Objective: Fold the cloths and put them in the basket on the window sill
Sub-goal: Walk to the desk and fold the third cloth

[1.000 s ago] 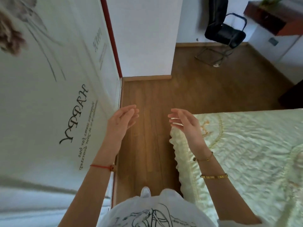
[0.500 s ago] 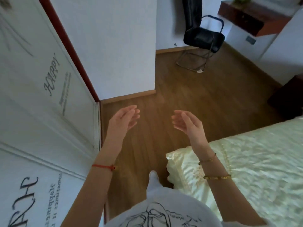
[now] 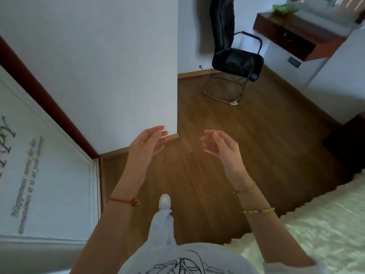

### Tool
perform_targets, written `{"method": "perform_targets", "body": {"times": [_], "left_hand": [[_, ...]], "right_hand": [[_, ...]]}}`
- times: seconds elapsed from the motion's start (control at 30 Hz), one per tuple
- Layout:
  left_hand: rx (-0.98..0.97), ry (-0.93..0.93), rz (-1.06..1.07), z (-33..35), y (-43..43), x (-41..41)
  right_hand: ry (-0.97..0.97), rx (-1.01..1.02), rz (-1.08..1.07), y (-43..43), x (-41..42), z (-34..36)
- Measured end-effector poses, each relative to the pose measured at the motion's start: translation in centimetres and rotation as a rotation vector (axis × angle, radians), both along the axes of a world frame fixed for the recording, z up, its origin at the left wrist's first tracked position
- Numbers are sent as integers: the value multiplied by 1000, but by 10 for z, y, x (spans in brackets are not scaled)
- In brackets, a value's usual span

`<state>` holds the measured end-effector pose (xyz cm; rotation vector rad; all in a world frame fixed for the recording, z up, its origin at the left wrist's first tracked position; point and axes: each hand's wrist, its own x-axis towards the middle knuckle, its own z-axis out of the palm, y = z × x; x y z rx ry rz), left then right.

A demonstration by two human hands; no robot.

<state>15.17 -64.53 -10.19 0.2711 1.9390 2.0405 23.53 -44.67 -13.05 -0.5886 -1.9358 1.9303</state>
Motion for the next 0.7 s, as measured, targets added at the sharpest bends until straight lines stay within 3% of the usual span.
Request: {"method": "perform_targets", "body": {"times": [0.33,0.7], "left_hand": [[-109,5,-228,19,149,-237],[-113,-31,-377,9,369,-400]], "right_hand": [[15,-47,-244,111,-192,12],[32,-59,-412,305,-326,4]]}}
